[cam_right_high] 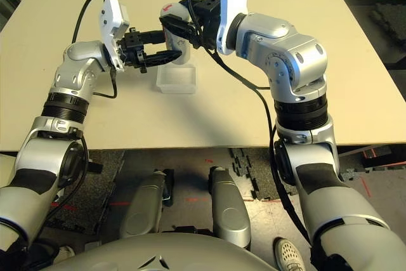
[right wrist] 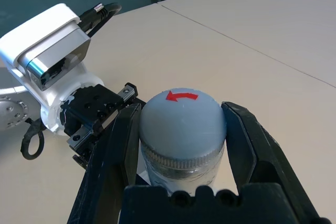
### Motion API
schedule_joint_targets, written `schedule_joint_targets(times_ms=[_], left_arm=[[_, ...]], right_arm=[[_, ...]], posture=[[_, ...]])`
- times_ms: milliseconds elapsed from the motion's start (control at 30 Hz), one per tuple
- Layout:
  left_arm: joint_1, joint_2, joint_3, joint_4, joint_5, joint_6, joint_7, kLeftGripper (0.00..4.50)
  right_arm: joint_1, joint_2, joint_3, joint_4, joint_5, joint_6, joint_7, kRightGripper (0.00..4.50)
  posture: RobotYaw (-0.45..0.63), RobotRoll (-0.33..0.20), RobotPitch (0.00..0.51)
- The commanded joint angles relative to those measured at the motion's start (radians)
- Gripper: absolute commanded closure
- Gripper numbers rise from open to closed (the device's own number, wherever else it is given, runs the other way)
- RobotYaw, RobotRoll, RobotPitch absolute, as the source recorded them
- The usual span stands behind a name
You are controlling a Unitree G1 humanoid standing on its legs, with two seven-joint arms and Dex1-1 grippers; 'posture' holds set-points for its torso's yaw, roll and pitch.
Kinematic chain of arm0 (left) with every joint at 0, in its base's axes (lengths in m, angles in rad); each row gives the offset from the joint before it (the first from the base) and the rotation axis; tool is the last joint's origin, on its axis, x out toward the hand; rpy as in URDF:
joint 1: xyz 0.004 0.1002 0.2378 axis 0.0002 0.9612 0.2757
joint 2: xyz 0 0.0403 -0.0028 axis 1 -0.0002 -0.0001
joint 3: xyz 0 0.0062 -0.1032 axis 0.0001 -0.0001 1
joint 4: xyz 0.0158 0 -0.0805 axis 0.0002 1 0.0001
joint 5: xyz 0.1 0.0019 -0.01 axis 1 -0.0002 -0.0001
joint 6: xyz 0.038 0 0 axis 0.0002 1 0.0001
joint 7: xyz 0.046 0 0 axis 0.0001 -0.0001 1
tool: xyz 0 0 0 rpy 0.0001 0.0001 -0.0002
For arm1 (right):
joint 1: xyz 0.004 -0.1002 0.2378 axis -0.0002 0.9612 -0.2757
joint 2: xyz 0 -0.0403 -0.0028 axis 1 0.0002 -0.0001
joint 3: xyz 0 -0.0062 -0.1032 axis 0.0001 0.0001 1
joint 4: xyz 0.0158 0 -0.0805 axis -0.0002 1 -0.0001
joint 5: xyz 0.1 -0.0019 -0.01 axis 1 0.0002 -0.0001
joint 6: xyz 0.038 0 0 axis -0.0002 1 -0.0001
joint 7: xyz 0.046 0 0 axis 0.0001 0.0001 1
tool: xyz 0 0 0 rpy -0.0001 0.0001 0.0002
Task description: Pour the medicine from the bottle into the box.
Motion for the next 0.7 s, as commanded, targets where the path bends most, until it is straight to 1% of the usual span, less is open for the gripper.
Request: schedule_joint_targets(times_ms=[33, 167, 300, 433, 500, 633, 667, 700], left_arm=[[-0.016, -0.018, -0.029, 0.004, 0.018, -0.004, -0.012, 2.14], [-0.015, -0.018, -0.029, -0.003, 0.018, -0.003, -0.019, 2.14], [-0.014, -0.017, -0.028, -0.018, 0.013, 0.007, -0.030, 2.14], [-0.006, -0.016, -0.030, -0.034, 0.013, -0.001, -0.042, 2.14], [-0.003, -0.016, -0.031, -0.037, 0.017, -0.011, -0.041, 2.14], [-0.004, -0.018, -0.027, -0.034, 0.031, -0.056, -0.018, 2.14], [-0.008, -0.019, -0.024, -0.029, 0.034, -0.069, -0.011, 2.14], [-0.013, -0.021, -0.020, -0.022, 0.038, -0.083, -0.001, 2.14]], right_arm=[[0.013, 0.020, 0.061, -0.050, 0.013, -0.014, 0.051, 1.94], [0.027, 0.007, 0.074, -0.056, 0.013, -0.035, 0.092, 1.94], [0.040, -0.027, 0.076, -0.065, 0.021, -0.069, 0.163, 1.94], [0.036, -0.040, 0.035, -0.046, 0.045, -0.061, 0.192, 1.94], [0.026, -0.024, -0.002, -0.028, 0.073, -0.024, 0.181, 1.94], [0.005, 0.026, -0.081, -0.015, 0.144, 0.132, 0.119, 1.94], [-0.003, 0.060, -0.124, -0.007, 0.171, 0.198, 0.080, 1.94], [-0.021, 0.116, -0.197, 0.017, 0.205, 0.280, 0.018, 1.94]], posture=[[0.01, 0.000, 0.164], [0.01, 0.000, 0.166], [0.02, 0.000, 0.169], [0.02, 0.000, 0.171], [0.02, 0.000, 0.171], [0.03, 0.000, 0.174], [0.03, 0.000, 0.174], [0.03, 0.000, 0.177]])
